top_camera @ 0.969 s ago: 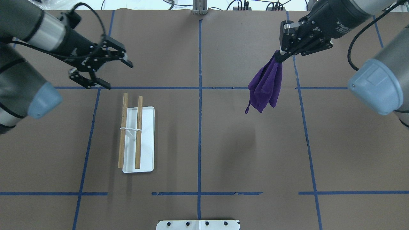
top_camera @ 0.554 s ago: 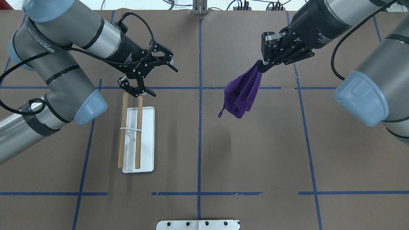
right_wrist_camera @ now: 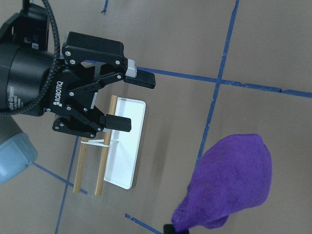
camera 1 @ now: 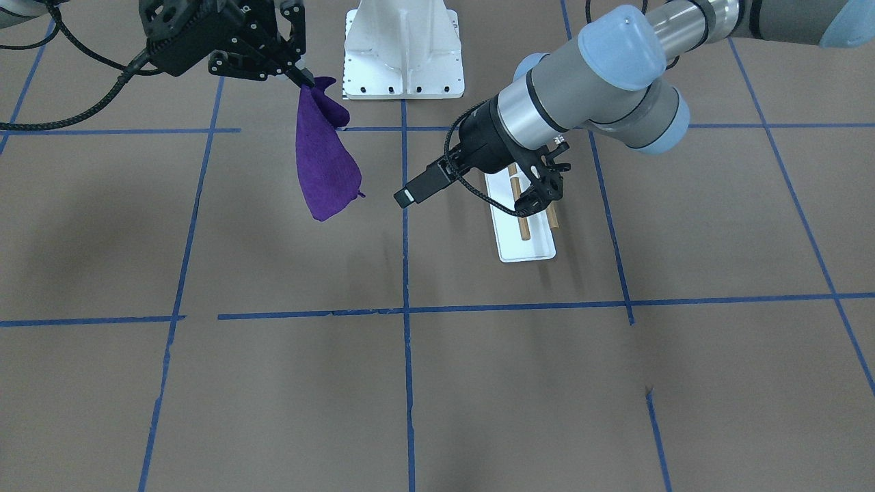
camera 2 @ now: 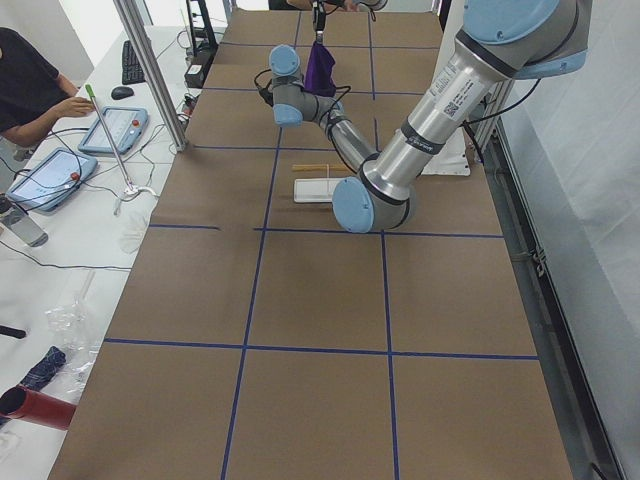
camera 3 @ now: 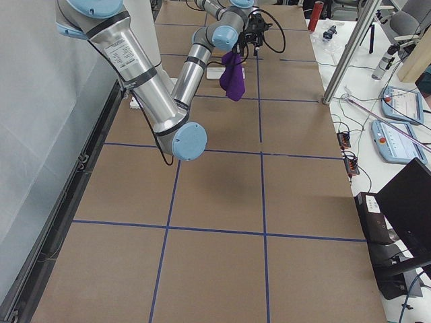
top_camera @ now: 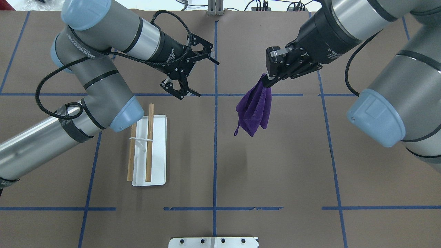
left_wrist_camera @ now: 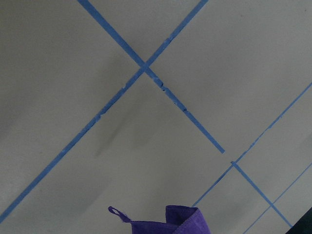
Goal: Hang towel on rack
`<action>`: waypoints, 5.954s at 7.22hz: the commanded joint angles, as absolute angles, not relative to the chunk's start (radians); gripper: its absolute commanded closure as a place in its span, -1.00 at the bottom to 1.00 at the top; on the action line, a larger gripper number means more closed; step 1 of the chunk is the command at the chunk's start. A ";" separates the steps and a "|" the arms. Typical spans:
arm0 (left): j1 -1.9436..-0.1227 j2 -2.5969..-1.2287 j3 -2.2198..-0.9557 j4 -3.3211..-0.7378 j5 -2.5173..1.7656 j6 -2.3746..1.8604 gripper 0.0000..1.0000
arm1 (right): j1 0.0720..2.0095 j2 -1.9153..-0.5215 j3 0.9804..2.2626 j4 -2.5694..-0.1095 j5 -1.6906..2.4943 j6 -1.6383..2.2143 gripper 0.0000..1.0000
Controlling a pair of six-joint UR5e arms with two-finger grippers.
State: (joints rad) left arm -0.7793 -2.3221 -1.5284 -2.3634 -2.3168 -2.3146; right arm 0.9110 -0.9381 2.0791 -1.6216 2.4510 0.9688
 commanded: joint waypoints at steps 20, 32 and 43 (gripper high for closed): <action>-0.657 -2.255 -1.604 -2.560 -2.086 -2.341 1.00 | 0.925 -0.932 2.085 -1.617 2.410 1.026 -1.00; -0.788 -1.704 -1.849 -2.566 -2.177 -2.126 1.00 | 1.025 -1.126 2.091 -1.493 2.398 1.008 -1.00; -1.042 -1.712 -1.665 -2.511 -2.310 -1.975 -1.00 | 1.066 -1.164 2.098 -1.496 2.401 1.006 -1.00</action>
